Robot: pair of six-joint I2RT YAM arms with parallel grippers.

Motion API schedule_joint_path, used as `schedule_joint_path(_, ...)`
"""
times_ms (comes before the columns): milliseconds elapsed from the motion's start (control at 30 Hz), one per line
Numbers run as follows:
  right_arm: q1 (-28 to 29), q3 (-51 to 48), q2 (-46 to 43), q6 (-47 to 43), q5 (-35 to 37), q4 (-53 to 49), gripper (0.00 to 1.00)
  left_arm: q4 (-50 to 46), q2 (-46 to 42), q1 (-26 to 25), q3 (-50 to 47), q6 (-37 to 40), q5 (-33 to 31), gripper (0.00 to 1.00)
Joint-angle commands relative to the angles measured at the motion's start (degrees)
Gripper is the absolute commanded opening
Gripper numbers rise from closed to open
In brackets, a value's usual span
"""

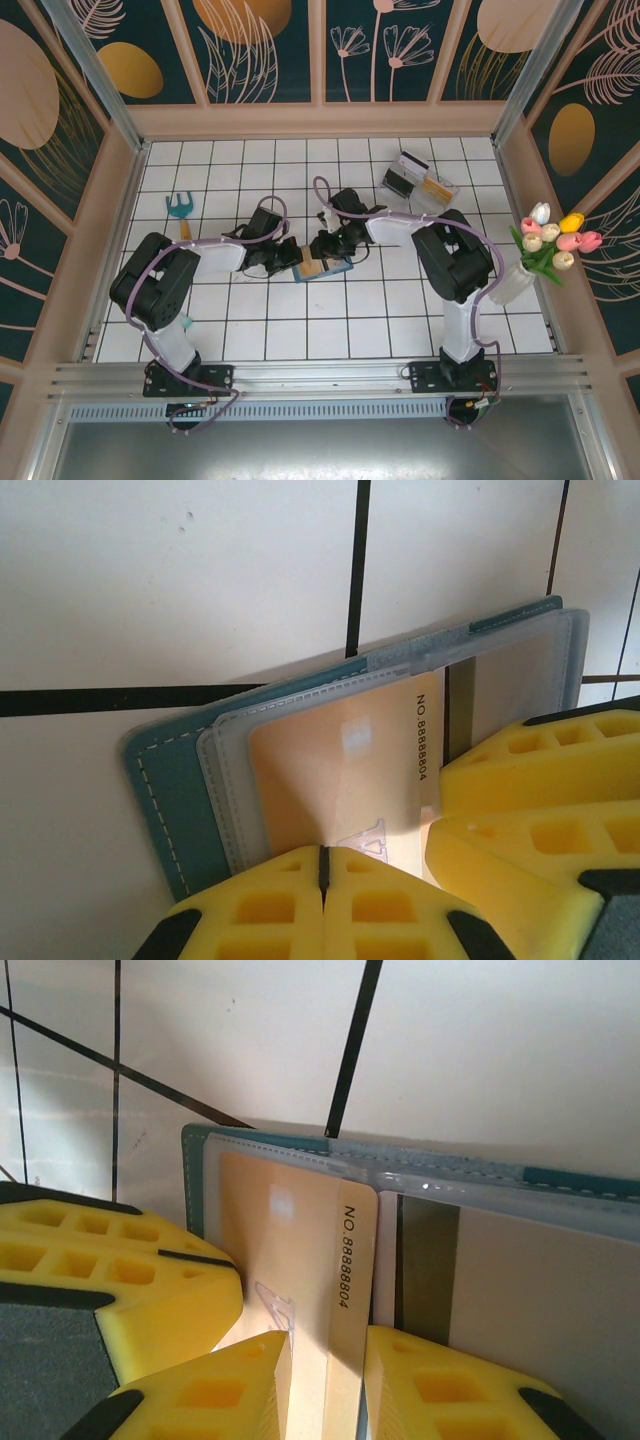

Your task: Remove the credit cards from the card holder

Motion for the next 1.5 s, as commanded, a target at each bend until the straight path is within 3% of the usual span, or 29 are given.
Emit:
schedule_joint_path(0, 0.91, -1.40, 4.05, -2.46, -2.60, -4.11, 0.27, -5.36, 4.19, 0.36, -2.87, 0.71, -4.24, 0.00)
schedule_joint_path(300, -0.47, -3.51, 3.31, -1.30, -8.58, 0.71, 0.21, -2.99, 4.69, 0.33, -3.67, 1.40, -1.15, 0.00)
schedule_joint_path(433, -0.45, -2.92, 4.80, -1.92, -7.87, -0.04, 0.19, -2.63, 5.40, 0.37, -3.67, 1.75, -0.32, 0.01)
schedule_joint_path(633, -0.78, -3.56, 3.21, -1.93, -4.23, -0.71, 0.00, -4.11, 4.07, 0.44, -3.41, 1.75, -2.21, 0.09)
schedule_joint_path(800, -2.51, -5.62, -1.11, -1.41, -3.14, -0.44, 0.00, -4.99, 1.32, 1.42, -4.17, 1.56, -3.81, 0.22)
schedule_joint_path(900, -3.65, -6.86, -4.09, -1.38, -3.40, -0.44, 0.00, -4.53, 0.20, 2.00, -4.94, 1.72, -3.16, 0.24)
schedule_joint_path(1067, -4.06, -7.92, -6.13, -0.99, -4.73, 0.06, 0.00, -3.32, -0.08, 2.09, -5.08, 1.73, -1.46, 0.23)
schedule_joint_path(1200, -3.15, -8.09, -6.33, 1.06, -6.65, 1.71, 0.00, -2.32, 0.36, 2.09, -4.98, 1.65, -0.75, 0.16)
schedule_joint_path(1300, -1.62, -8.01, -7.29, 4.21, -6.57, 3.81, 0.09, -2.42, 0.34, 2.09, -5.14, 1.74, -0.65, 0.15)
schedule_joint_path(1400, -0.45, -7.64, -9.32, 7.88, -3.05, 4.69, 0.13, -2.90, -1.71, 2.09, -4.52, 1.82, 0.23, 0.15)
schedule_joint_path(1467, 0.82, -6.35, -10.77, 9.74, 3.09, 2.22, 0.13, -3.07, -4.22, 2.14, -3.62, 1.82, 1.36, 0.16)
